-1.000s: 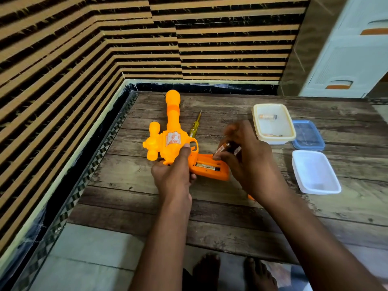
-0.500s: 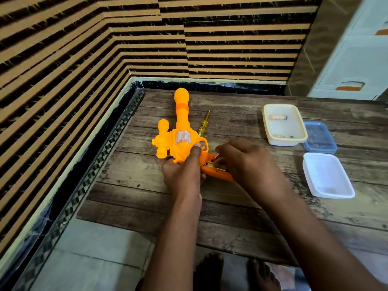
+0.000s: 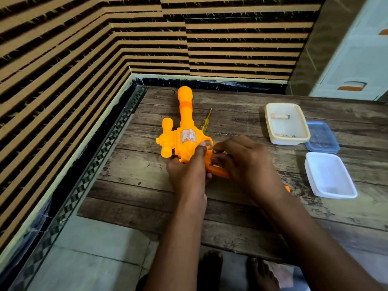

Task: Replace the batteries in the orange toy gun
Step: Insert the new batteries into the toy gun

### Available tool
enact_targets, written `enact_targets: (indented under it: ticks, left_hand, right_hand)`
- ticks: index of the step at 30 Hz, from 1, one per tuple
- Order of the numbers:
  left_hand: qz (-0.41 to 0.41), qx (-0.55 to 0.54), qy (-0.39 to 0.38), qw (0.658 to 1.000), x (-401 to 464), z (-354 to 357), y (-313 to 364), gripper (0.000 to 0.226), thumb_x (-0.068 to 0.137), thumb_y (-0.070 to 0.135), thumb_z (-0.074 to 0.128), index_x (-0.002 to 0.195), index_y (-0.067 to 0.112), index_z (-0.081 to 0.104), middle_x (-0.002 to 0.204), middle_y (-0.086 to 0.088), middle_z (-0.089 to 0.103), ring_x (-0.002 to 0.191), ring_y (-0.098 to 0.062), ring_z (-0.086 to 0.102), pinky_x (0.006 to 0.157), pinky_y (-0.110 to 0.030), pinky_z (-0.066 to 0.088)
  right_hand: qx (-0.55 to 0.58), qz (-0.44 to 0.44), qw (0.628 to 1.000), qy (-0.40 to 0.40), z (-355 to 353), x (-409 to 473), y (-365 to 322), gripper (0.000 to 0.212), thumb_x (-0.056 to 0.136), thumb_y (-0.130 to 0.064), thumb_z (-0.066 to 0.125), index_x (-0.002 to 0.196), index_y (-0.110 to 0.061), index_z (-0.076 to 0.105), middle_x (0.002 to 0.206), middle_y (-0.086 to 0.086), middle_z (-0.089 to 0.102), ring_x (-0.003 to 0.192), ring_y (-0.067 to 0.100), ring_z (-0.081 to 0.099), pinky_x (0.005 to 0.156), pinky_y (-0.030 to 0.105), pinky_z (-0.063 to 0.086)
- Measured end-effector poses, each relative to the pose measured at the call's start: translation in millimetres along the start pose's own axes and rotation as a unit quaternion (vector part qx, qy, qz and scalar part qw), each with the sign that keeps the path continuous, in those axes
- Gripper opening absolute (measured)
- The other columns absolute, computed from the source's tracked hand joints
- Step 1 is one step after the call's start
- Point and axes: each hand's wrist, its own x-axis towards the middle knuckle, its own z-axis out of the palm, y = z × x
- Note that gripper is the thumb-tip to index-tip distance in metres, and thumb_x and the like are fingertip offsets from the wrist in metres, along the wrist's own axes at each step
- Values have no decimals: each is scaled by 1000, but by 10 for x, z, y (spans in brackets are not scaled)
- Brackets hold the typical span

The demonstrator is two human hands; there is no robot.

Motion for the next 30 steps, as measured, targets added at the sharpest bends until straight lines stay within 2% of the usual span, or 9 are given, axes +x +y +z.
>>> enact_targets:
  ticks: [4, 8, 12, 14, 16, 18, 25, 27, 30]
  left_hand:
    - [-8, -22, -3, 1000, -8, 8, 22, 18, 86, 26, 80, 101, 23, 70, 94, -5, 78, 70, -20, 70, 48, -26, 49]
    - [-4, -38, -2, 999, -7, 11, 46, 13, 88, 29, 77, 97, 27, 68, 94, -1, 77, 79, -24, 74, 54, -30, 51]
    - [-4, -31, 1, 1000, -20, 3, 69, 11, 89, 29, 77, 91, 26, 66, 91, 0, 76, 79, -22, 72, 55, -30, 51]
    - [-3, -26, 0, 1000, -20, -4, 78, 12, 89, 30, 77, 91, 25, 66, 91, 0, 76, 81, -23, 72, 56, -31, 51]
    - [0, -21, 3, 1000, -22, -6, 80, 13, 90, 29, 77, 90, 26, 65, 90, 0, 75, 78, -22, 71, 57, -32, 50]
    - [3, -15, 7, 1000, -23, -5, 76, 13, 89, 29, 77, 92, 25, 65, 89, -2, 75, 73, -20, 70, 55, -30, 50]
    - [9, -20, 12, 1000, -67, 8, 81, 17, 90, 25, 77, 84, 26, 61, 77, 1, 71, 57, -17, 61, 51, -26, 44]
    - [3, -20, 16, 1000, -72, 8, 89, 17, 90, 26, 77, 84, 26, 61, 77, 2, 71, 56, -17, 60, 49, -25, 43]
    - [0, -19, 24, 1000, -63, 12, 95, 18, 90, 26, 77, 81, 24, 61, 73, 1, 68, 54, -16, 58, 49, -24, 41]
  right_hand:
    - [39, 11, 999, 19, 67, -9, -26, 23, 96, -13, 57, 96, -5, 78, 94, 9, 71, 85, 28, 65, 71, 41, 52]
    - [59, 88, 993, 59, 146, -31, -89, 15, 83, -1, 70, 90, -10, 80, 96, 5, 66, 92, 26, 62, 72, 38, 51]
    - [130, 173, 974, 61, 183, 2, -129, 8, 82, -10, 74, 87, -14, 79, 96, -1, 65, 95, 23, 65, 78, 43, 54]
    - [152, 201, 966, 63, 185, 27, -164, 4, 85, -16, 78, 81, -19, 78, 91, -3, 67, 91, 16, 66, 77, 35, 53]
    - [176, 235, 954, 58, 185, 51, -180, 18, 85, -10, 81, 77, -26, 75, 88, -1, 68, 83, 2, 64, 74, 20, 48]
    - [205, 279, 937, 51, 182, 86, -190, 24, 83, -4, 81, 74, -26, 75, 87, 3, 70, 79, -1, 62, 72, 14, 46]
    - [291, 340, 893, 52, 174, 108, -132, 8, 77, -3, 82, 78, -11, 82, 82, 13, 76, 84, 37, 70, 80, 49, 58]
    - [309, 349, 883, 51, 169, 117, -129, 4, 75, -8, 83, 77, -11, 83, 78, 14, 77, 83, 41, 73, 81, 55, 60]
    - [323, 359, 875, 43, 173, 137, -129, 8, 76, 0, 82, 76, -8, 82, 75, 14, 78, 82, 44, 73, 78, 53, 61]
